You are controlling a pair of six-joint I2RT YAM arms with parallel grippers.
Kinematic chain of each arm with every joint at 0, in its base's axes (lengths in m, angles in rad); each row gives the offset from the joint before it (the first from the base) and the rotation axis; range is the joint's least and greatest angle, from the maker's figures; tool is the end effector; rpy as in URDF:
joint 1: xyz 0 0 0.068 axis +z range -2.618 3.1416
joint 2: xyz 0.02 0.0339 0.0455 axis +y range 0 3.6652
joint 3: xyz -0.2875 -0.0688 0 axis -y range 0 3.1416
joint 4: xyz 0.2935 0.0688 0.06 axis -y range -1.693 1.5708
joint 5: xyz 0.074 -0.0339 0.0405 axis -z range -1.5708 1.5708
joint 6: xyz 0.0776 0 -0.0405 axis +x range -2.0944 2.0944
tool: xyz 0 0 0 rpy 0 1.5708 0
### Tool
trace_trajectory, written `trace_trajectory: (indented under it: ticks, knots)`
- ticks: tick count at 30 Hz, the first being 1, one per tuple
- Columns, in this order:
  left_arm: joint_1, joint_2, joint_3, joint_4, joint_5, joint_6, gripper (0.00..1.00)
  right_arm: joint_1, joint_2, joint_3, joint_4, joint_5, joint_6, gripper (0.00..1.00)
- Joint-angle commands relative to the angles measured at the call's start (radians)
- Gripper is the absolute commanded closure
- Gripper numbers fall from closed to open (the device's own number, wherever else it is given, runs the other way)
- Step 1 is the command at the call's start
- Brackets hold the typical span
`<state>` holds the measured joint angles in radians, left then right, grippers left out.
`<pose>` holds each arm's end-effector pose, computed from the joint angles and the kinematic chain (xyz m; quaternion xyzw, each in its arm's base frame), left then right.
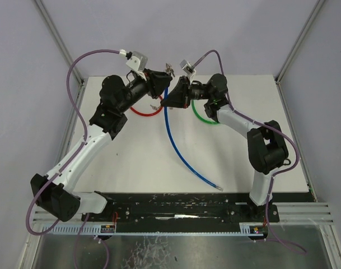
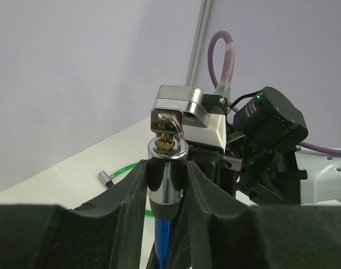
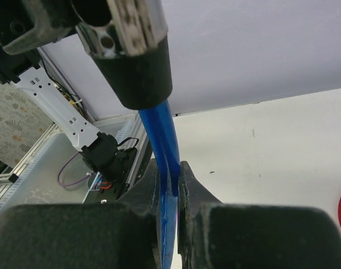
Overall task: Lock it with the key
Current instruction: Adjust the lock.
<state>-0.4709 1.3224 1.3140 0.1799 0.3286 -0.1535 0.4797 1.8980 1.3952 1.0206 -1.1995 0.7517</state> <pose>0.3349 -0.1986 0.4749 0.2240 0.6075 -0.3321 0.6859 0.3989 0.2890 0.3475 -0.4273 0.4771 0.6437 0.4188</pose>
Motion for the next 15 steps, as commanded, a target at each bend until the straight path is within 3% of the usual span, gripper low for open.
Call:
trace_trajectory:
  ticks: [1, 4, 7, 9, 15]
  knots:
    - [-0.007, -0.066, -0.021, 0.129, -0.014, -0.062, 0.79, -0.051, -0.076, 0.102, -0.104, -0.038, -0.024, 1.0]
    - [-0.004, -0.104, -0.097, 0.164, -0.04, -0.09, 0.58, -0.084, -0.101, 0.154, -0.28, -0.031, -0.119, 1.0]
    - [-0.005, -0.143, -0.183, 0.216, -0.093, -0.132, 0.42, -0.089, -0.123, 0.219, -0.578, -0.003, -0.328, 1.0]
    - [-0.005, -0.153, -0.223, 0.235, -0.127, -0.161, 0.38, -0.087, -0.131, 0.27, -0.775, 0.026, -0.467, 1.0]
    - [-0.006, -0.091, -0.261, 0.345, -0.148, -0.251, 0.35, -0.068, -0.141, 0.362, -1.051, 0.115, -0.661, 1.0]
